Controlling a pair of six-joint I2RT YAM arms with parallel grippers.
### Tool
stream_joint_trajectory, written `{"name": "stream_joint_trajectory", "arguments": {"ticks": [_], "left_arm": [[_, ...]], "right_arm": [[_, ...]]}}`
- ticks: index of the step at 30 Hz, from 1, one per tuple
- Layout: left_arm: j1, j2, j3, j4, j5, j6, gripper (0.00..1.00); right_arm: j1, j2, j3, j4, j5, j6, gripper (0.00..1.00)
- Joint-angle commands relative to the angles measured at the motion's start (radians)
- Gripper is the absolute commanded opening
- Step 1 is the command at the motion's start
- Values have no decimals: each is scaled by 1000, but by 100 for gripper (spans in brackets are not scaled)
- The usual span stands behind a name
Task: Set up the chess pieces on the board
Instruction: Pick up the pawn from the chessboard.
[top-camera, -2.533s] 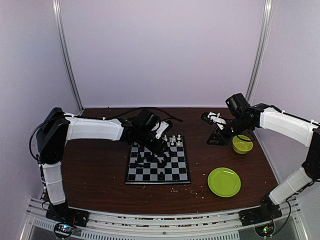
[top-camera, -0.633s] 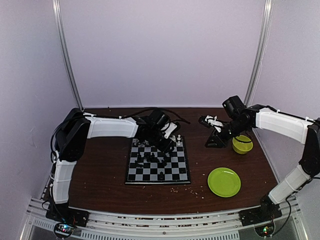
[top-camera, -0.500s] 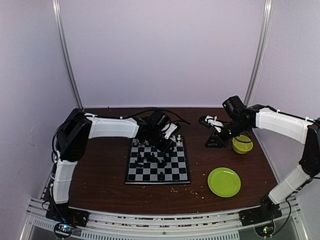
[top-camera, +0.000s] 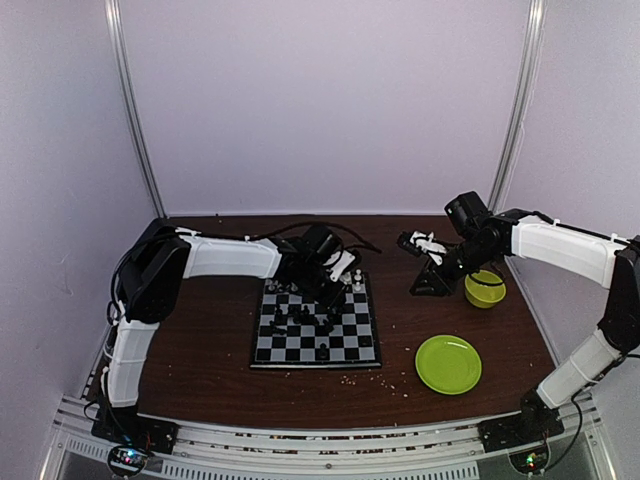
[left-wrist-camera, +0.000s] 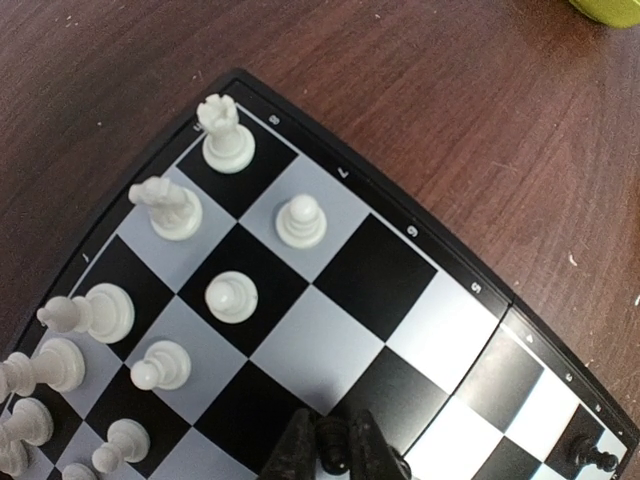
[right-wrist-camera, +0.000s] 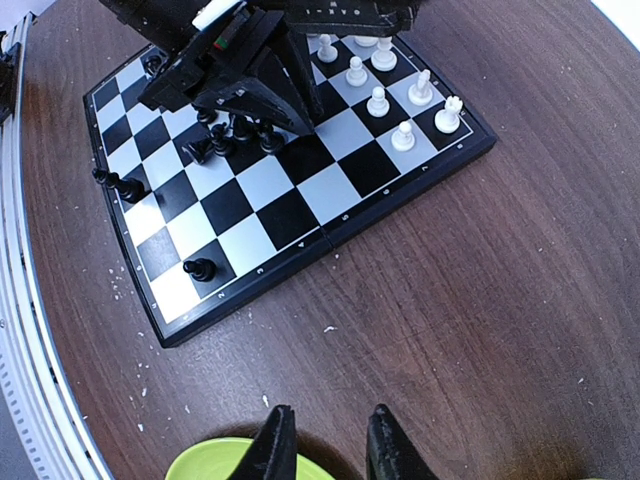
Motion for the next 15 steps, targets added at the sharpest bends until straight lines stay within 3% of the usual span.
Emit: {"name": "stream_joint_trajectory", "arguments": {"ticks": [1, 11, 15], "left_arm": [[6, -20, 18, 11, 4, 3, 10], [6, -197, -38, 15, -35, 50, 3], [-3, -278, -95, 62, 54, 67, 4]], "right_arm": [[-6, 11, 13, -14, -14, -15, 25], [-6, 14, 13, -13, -12, -15, 24], [-6, 18, 15, -14, -9, -15, 24]]}}
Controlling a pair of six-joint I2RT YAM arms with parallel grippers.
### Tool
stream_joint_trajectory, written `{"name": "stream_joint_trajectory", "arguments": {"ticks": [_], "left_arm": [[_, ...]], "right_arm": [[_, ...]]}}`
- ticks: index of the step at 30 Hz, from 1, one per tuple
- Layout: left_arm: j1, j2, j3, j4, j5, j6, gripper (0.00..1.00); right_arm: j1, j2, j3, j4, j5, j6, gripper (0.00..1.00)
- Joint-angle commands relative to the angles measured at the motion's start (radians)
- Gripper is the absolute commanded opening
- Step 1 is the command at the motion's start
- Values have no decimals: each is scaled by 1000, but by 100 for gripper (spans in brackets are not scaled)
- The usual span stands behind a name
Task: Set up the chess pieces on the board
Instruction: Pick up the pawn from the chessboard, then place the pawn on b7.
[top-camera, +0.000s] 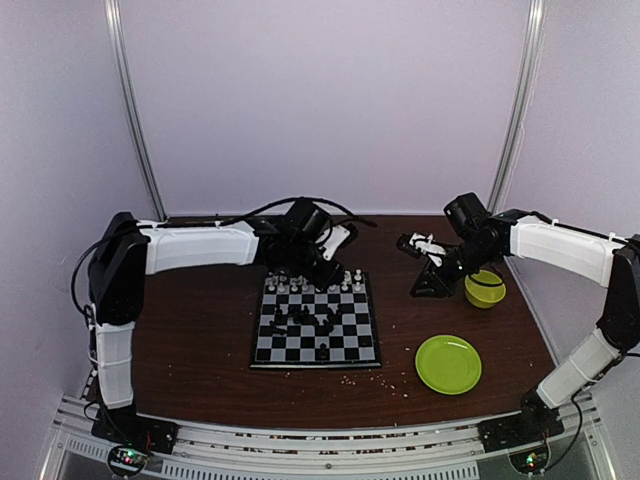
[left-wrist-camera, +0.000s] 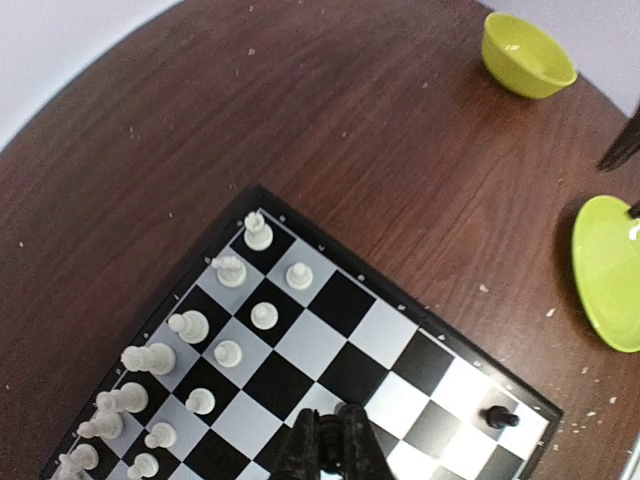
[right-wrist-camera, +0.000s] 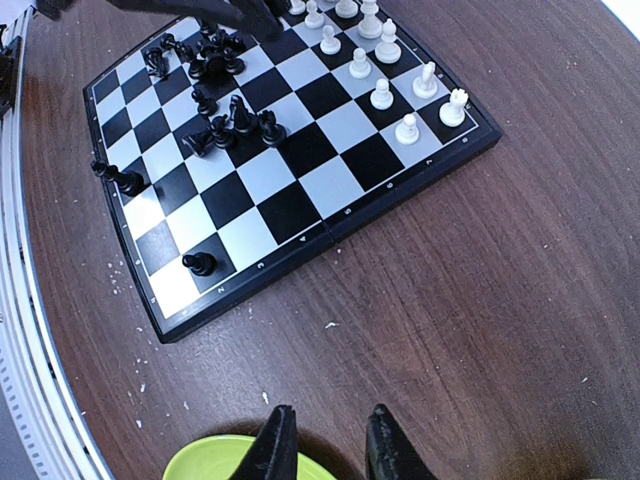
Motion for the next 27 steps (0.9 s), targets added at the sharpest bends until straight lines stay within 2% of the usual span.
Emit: {"name": "stream_joint_trajectory", "arguments": {"ticks": [1, 5, 10, 27], "left_arm": [[-8, -127, -63, 85, 96, 36, 4], [-43, -152, -117, 119, 182, 68, 4], [-92, -134, -153, 101, 209, 121, 4], [-146, -33, -216, 123, 185, 121, 5]], "right_arm": [[-7, 9, 14, -6, -9, -2, 24], [-6, 9, 15, -3, -6, 0, 24], [-6, 11, 14, -4, -6, 1, 24], [-7, 13, 15, -6, -2, -3, 24]]}}
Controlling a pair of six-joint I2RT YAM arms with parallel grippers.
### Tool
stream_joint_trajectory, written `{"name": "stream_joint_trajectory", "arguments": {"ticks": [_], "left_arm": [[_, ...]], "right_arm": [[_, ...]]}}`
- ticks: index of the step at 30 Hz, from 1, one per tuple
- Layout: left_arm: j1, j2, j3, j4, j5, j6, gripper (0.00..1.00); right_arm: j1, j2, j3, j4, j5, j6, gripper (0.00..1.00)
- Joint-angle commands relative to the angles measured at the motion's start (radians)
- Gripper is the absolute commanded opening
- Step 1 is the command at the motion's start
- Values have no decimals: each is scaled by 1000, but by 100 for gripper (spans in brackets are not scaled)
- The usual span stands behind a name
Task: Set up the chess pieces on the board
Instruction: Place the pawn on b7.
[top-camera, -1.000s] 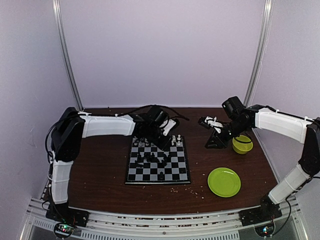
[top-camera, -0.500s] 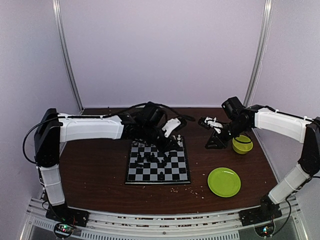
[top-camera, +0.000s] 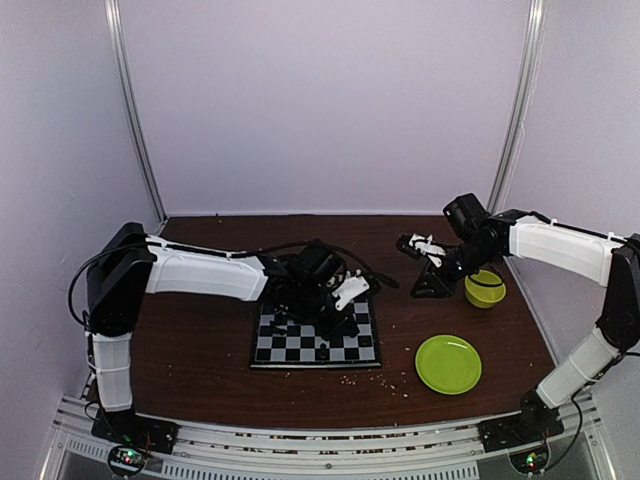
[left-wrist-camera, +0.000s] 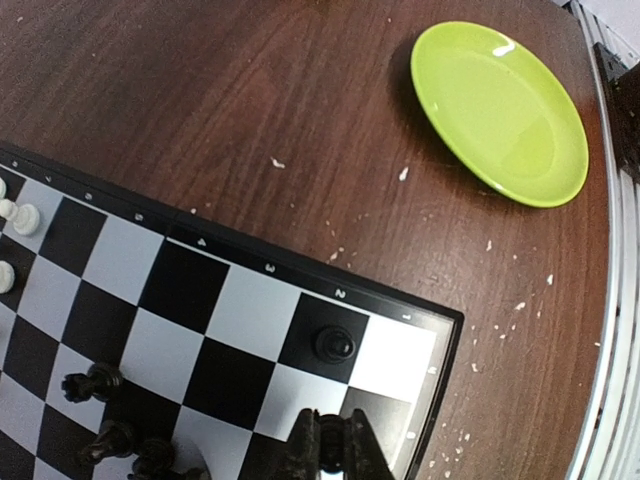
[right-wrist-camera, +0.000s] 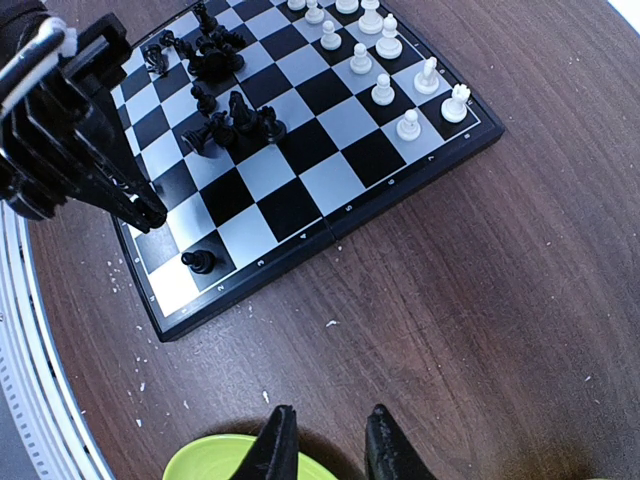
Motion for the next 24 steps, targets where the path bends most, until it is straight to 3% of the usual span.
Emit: {"name": "stream_joint_trajectory", "arguments": {"ticks": [1, 24], "left_arm": [[-6, 21, -11, 39, -12, 12, 5], [-6, 96, 19, 52, -44, 11, 6]], "right_arm": [[-6, 7, 15, -1, -2, -3, 24], [-6, 19, 18, -8, -2, -9, 24]]}}
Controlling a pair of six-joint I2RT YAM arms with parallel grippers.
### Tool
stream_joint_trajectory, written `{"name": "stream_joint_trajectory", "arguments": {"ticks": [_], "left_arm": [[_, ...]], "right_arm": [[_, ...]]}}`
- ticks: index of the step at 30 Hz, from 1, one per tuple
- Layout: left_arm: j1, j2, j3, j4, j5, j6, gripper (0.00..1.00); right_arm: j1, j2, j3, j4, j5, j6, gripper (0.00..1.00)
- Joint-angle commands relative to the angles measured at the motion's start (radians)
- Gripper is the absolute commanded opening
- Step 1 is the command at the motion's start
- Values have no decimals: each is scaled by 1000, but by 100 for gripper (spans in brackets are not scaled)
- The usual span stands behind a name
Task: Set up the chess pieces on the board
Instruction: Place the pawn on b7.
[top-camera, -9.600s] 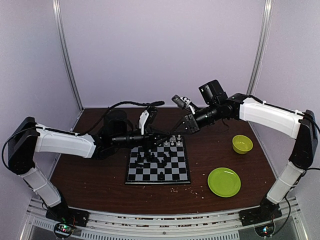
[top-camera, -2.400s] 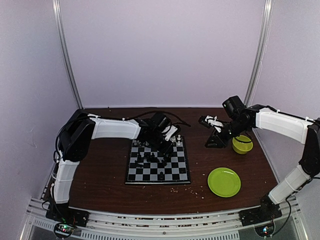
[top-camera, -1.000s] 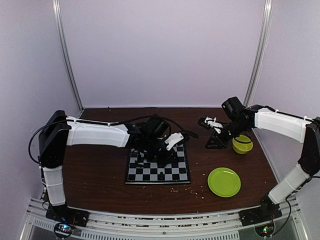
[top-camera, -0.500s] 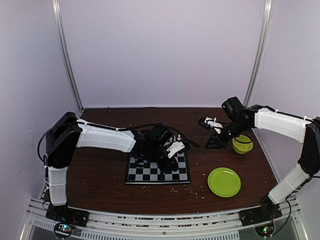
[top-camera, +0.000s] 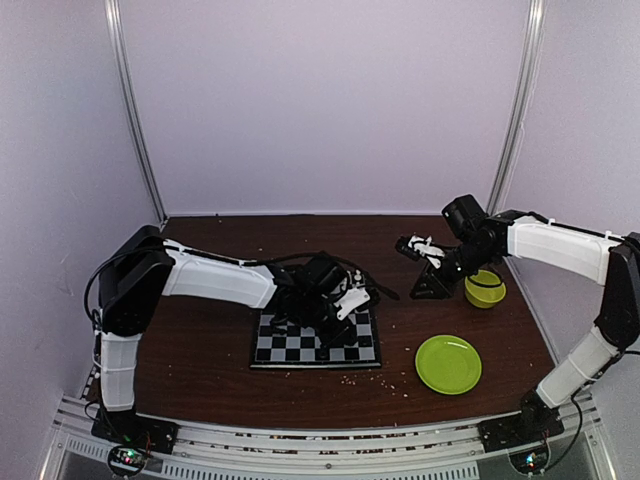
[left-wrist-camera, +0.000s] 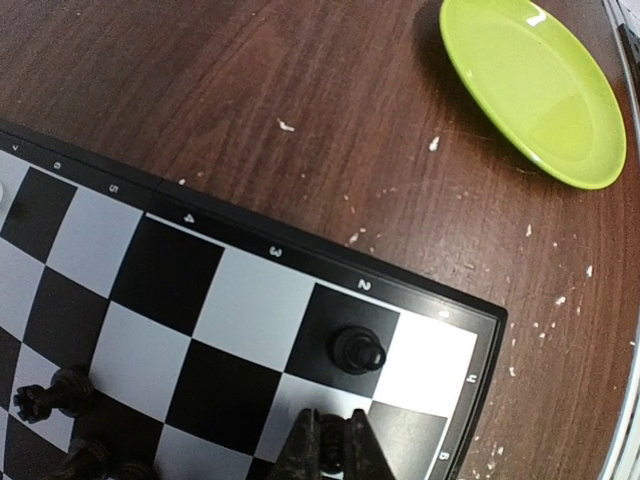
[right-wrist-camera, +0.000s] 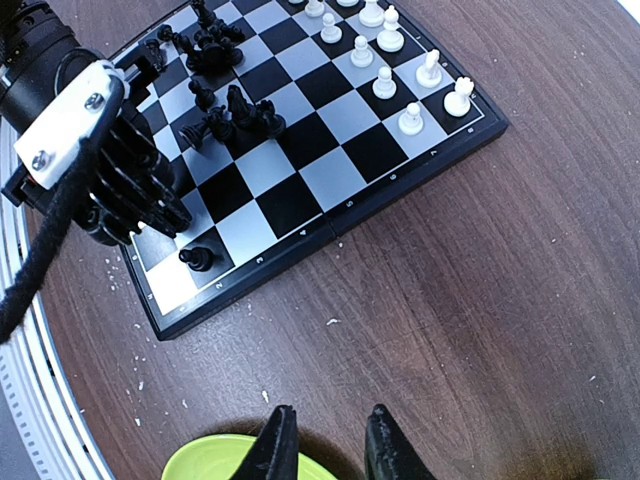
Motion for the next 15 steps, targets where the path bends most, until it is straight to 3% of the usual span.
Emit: {"name": "stream_joint_trajectory", "arguments": {"ticks": [1, 15], "left_arm": [[-3, 25, 26, 23, -32, 10, 7], [-3, 4, 24, 29, -22, 3, 24]], "right_arm": [[-6, 7, 18, -8, -2, -7, 24], [-6, 11, 19, -11, -5, -9, 24]]}}
